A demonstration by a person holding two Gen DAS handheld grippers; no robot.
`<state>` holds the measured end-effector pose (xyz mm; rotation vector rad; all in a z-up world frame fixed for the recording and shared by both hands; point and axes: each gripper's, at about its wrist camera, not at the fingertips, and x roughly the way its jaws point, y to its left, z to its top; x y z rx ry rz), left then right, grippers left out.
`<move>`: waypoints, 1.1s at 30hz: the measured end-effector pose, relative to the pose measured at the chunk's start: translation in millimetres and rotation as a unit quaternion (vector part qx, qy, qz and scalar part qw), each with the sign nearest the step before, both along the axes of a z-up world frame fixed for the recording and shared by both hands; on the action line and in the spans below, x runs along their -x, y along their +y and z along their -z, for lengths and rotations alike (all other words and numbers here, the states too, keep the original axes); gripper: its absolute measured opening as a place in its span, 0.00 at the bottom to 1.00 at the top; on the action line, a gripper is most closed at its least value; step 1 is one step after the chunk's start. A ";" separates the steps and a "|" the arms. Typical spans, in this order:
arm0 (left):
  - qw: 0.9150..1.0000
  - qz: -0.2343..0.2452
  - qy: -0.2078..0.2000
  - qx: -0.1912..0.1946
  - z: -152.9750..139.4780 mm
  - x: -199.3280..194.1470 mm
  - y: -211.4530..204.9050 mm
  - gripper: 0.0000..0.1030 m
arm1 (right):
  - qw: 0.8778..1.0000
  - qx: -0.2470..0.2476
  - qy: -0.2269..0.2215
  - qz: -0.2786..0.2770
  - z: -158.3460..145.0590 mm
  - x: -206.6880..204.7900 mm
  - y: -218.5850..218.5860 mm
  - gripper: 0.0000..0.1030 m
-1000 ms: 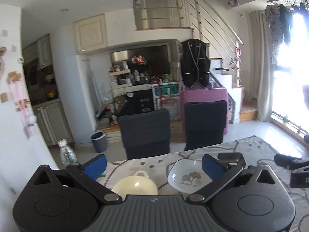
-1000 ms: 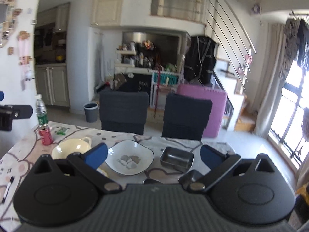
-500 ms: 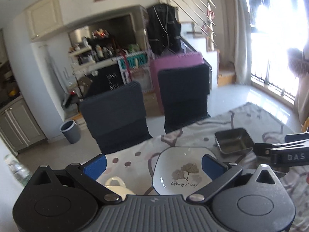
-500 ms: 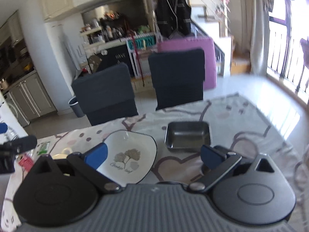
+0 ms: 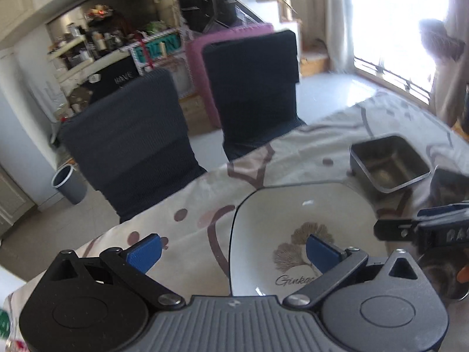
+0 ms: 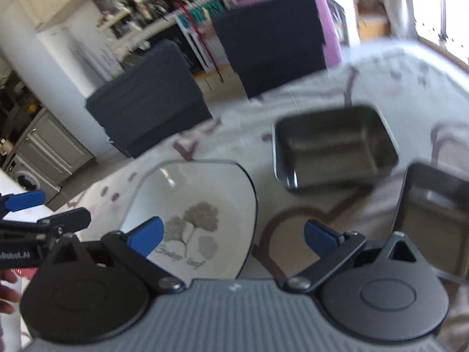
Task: Organize plates and bowls
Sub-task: 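Move the left tool to the white ginkgo plate rim while the right tool grips it too, then lift the white plate with both tools and carry it toward the lemon bowl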
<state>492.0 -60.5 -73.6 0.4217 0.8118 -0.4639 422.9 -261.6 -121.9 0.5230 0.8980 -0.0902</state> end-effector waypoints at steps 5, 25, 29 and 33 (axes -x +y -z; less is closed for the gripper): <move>0.998 0.007 0.044 0.033 18.5 -22.7 2.5 0.92 | 0.999 -0.043 0.028 0.009 16.5 -9.8 -1.8 1.00; 0.982 -0.081 0.146 0.085 69.6 -48.7 26.4 0.12 | 0.997 -0.062 0.043 0.017 25.1 -33.0 -3.5 0.11; 0.980 -0.094 0.140 0.109 58.8 -30.3 32.1 0.12 | 0.999 -0.022 0.034 -0.014 10.7 -39.4 -1.7 0.12; 0.974 -0.098 0.136 0.153 27.6 -5.7 37.1 0.13 | 0.999 0.002 0.006 -0.043 -27.1 -29.6 -9.5 0.12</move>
